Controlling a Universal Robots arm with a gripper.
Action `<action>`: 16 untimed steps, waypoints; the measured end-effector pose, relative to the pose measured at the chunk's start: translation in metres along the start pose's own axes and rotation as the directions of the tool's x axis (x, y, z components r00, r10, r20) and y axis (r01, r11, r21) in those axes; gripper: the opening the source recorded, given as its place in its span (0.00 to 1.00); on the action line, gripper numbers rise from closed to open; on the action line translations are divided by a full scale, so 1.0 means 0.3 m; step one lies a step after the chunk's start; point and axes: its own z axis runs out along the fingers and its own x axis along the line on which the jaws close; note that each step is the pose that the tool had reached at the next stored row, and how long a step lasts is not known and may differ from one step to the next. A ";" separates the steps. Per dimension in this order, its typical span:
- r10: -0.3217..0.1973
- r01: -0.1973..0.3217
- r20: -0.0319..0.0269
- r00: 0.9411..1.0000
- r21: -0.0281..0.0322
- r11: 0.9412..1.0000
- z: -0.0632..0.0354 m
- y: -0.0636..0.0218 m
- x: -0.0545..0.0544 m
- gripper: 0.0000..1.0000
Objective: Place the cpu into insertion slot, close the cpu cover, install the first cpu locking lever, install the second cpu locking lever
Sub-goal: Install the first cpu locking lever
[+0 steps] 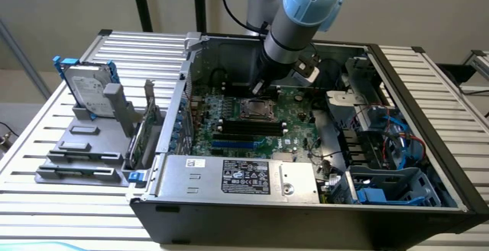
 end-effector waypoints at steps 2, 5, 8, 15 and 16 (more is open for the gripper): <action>-0.001 0.001 0.000 1.000 0.000 1.000 0.002 0.002 0.000 0.11; -0.002 0.002 0.001 1.000 0.000 1.000 0.004 0.004 0.000 0.11; -0.004 0.004 0.001 1.000 0.001 1.000 0.007 0.006 -0.001 0.11; -0.007 0.007 0.002 1.000 0.001 1.000 0.008 0.010 -0.007 0.11; -0.007 0.007 0.002 1.000 0.001 1.000 0.009 0.010 -0.008 0.11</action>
